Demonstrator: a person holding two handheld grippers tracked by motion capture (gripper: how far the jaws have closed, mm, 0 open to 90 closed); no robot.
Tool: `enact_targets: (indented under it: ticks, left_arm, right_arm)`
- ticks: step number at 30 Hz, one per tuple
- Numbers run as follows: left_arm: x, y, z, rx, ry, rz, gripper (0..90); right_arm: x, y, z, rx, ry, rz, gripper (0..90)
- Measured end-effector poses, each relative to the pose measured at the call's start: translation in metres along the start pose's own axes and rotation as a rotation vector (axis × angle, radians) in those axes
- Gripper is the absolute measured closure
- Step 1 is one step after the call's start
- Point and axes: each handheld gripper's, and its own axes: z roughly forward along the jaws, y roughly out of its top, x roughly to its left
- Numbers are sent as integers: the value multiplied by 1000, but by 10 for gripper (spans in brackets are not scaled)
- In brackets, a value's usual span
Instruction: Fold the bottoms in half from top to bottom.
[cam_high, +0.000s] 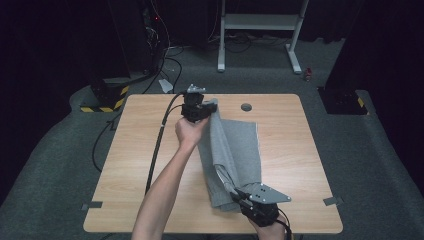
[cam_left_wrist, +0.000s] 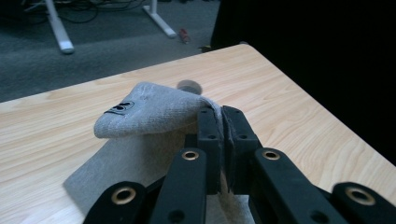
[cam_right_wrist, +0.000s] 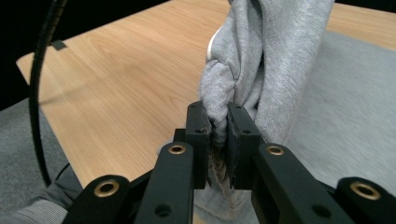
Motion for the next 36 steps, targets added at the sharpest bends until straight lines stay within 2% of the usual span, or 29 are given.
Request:
enact_targets:
  ticks: [5, 10, 16, 20, 24, 28, 32, 34, 36]
  left_arm:
    - [-14, -2, 21, 10, -23, 19, 862]
    - [-26, -13, 41, 28, -29, 44, 859]
    - [-24, -36, 58, 60, -11, 42, 851]
    - [-18, -51, 64, 84, -3, 32, 835]
    - [-15, -60, 64, 92, -7, 31, 762]
    - [-17, -66, 60, 99, -9, 42, 644]
    - [-17, -71, 54, 94, -15, 26, 499]
    - [-16, -77, 49, 76, -26, -8, 431]
    - [-16, -78, 46, 69, -27, -9, 422]
  right_arm:
    - [-8, -12, -5, 23, -36, 22, 809]
    - [-14, -25, -5, 62, -59, 34, 806]
    - [-22, -39, -1, 109, -80, 50, 792]
    - [-25, -42, 0, 117, -68, 61, 758]
    - [-24, -38, 1, 120, -56, 47, 661]
    - [-22, -32, 0, 117, -40, 29, 560]
    - [-25, -26, -2, 102, 4, 20, 485]
    - [-28, -20, -5, 93, 27, 16, 458]
    - [-29, -19, -6, 89, 30, 15, 454]
